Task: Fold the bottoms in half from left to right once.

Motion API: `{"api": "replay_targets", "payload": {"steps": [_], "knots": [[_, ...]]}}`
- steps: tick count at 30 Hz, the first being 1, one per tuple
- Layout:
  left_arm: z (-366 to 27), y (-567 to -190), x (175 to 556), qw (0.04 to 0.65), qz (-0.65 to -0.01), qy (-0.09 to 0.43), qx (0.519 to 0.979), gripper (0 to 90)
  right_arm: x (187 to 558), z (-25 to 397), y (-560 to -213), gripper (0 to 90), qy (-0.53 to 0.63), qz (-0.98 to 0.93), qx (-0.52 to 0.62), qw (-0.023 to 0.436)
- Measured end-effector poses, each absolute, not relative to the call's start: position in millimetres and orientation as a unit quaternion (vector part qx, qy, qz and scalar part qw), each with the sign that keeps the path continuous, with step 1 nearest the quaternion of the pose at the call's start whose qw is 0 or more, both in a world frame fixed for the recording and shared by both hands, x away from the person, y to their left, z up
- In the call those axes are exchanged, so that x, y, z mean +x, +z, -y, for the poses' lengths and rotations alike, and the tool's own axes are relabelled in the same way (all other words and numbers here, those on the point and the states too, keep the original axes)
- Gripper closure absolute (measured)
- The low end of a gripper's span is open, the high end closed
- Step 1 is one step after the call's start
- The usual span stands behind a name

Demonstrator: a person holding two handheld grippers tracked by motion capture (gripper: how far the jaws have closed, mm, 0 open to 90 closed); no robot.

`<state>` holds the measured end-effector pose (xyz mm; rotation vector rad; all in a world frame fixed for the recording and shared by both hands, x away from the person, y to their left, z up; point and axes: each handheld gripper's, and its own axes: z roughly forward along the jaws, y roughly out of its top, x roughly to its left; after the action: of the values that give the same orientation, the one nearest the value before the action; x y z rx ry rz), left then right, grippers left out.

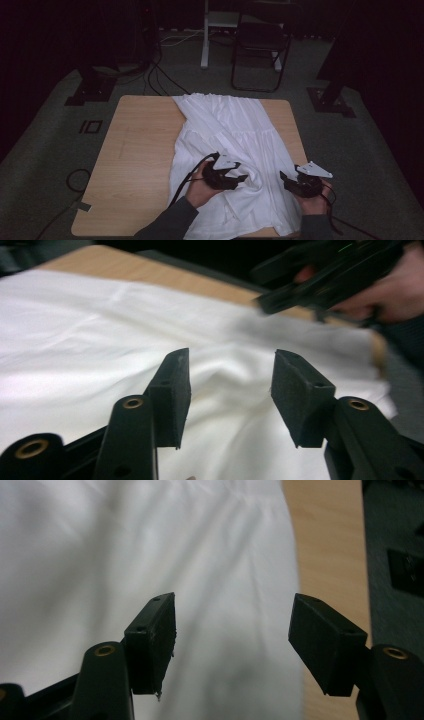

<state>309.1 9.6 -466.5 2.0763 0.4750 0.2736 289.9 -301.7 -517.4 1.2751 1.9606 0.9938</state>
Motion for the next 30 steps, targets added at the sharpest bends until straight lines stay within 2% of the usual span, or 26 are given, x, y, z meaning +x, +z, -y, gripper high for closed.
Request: {"api": "replay_targets", "payload": {"steps": [1, 4, 9, 14, 21, 23, 24, 26, 27, 28, 30], "knots": [[-30, -466, 304, 0.467, -0.211, 0.144, 0.847, 48.4, 288, 295, -513, 36.3, 0.38, -0.741, 0.471, 0.291], [-65, -471, 295, 0.449, -0.245, 0.188, 0.839, 47.0, 284, 276, -502, 36.2, 0.393, -0.748, 0.453, 0.284], [-125, -489, 291, 0.402, -0.329, 0.241, 0.82, 43.2, 278, 248, -488, 34.9, 0.414, -0.76, 0.417, 0.277], [-171, -511, 292, 0.371, -0.398, 0.23, 0.807, 43.0, 280, 227, -489, 34.3, 0.411, -0.777, 0.397, 0.265], [-197, -539, 289, 0.34, -0.437, 0.196, 0.809, 43.2, 289, 208, -511, 32.7, 0.361, -0.805, 0.394, 0.258], [-199, -542, 290, 0.343, -0.44, 0.185, 0.809, 44.1, 292, 206, -516, 39.7, 0.341, -0.813, 0.392, 0.262], [-198, -542, 291, 0.341, -0.438, 0.183, 0.811, 44.2, 294, 205, -517, 47.1, 0.337, -0.816, 0.393, 0.257], [-196, -543, 291, 0.342, -0.434, 0.177, 0.814, 45.0, 296, 207, -519, 69.8, 0.334, -0.822, 0.391, 0.244], [-194, -544, 292, 0.344, -0.432, 0.172, 0.816, 45.1, 297, 209, -518, 78.0, 0.334, -0.822, 0.394, 0.24], [-192, -545, 292, 0.342, -0.431, 0.167, 0.818, 45.5, 298, 211, -517, 83.3, 0.341, -0.819, 0.397, 0.235], [-189, -547, 293, 0.341, -0.432, 0.157, 0.821, 47.4, 298, 215, -513, 85.8, 0.354, -0.814, 0.398, 0.233]]}}
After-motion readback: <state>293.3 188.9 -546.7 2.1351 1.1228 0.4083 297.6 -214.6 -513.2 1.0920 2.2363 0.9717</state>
